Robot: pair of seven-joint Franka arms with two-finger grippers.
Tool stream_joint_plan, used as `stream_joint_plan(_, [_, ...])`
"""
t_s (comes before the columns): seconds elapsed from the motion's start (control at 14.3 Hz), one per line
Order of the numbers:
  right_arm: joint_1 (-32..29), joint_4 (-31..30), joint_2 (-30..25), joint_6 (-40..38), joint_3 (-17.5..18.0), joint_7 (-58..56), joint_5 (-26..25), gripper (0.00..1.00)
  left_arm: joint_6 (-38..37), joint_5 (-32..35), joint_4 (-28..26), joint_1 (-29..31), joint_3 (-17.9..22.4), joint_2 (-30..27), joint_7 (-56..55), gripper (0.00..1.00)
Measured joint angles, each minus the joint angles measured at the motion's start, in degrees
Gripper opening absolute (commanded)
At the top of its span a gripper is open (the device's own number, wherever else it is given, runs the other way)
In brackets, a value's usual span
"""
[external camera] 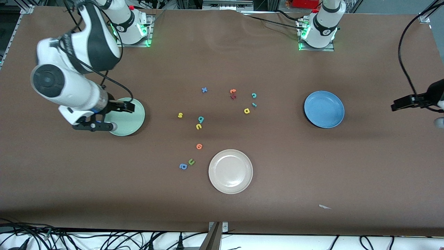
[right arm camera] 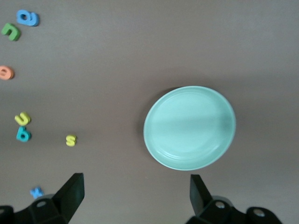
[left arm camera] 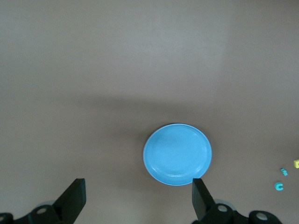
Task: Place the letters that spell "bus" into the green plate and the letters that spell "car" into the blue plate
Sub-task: 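Grasp the yellow s with the right gripper while the left gripper grasps the cyan c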
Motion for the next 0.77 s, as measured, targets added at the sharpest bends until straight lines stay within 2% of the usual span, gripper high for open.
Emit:
stream_joint_plan(0.21, [3.7,-6.4,0.4,8.7,0.1,9.6,0.0,1.0,0.2,-1.0,-1.3,-0.4,-4.9,1.3,-5.9,1.0])
stream_joint_plan(0.42, [7.3,-11.3,1.6,17.8,0.2,17.9,0.0,0.99,5.7,-1.3,-6.3,-0.6,-10.9,1.9,-14.2,1.0])
stream_joint_plan(0.7, [9.9,-16.0,4.3,28.4,0.2,22.1,0.0,0.99,21.1,-1.8,-19.5,-0.7,-19.1,0.4,-24.8,1.0])
stream_joint_plan(0.77, [10.0,-17.1,4.8,30.0,0.3,22.3,0.0,0.94,25.6,-1.8,-23.8,-0.8,-21.2,-0.3,-27.4,1.0])
